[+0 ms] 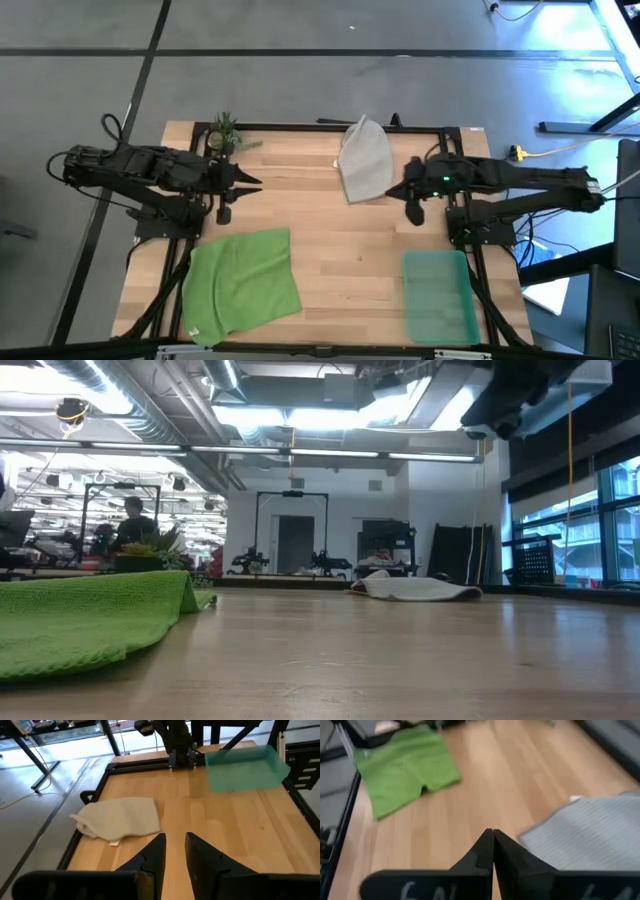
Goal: Roll microfiber towels into tight, uniform cylinder then place into a basket
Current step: Fold the gray microfiber towel
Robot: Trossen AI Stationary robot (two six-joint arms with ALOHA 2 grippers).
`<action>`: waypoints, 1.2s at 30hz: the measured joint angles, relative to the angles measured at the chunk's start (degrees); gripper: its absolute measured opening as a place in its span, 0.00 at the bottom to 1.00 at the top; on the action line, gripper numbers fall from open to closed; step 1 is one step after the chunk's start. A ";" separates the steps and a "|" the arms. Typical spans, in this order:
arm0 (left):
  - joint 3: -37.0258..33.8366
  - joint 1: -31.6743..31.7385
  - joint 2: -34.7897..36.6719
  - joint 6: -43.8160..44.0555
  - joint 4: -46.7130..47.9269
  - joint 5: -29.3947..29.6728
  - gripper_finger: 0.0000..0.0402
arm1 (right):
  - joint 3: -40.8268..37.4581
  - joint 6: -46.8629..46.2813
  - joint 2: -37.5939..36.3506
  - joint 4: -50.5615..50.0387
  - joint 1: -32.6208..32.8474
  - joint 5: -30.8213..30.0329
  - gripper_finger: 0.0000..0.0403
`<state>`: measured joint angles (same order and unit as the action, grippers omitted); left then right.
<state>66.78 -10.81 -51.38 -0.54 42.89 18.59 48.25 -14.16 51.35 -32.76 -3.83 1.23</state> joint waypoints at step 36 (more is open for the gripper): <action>-0.09 0.20 -0.81 1.99 -5.29 4.92 0.17 | 8.02 11.54 48.44 8.57 -4.60 -1.65 0.41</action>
<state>66.70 -10.61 -52.18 1.45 37.60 23.51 56.27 -2.62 99.79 -24.18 -8.43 -0.42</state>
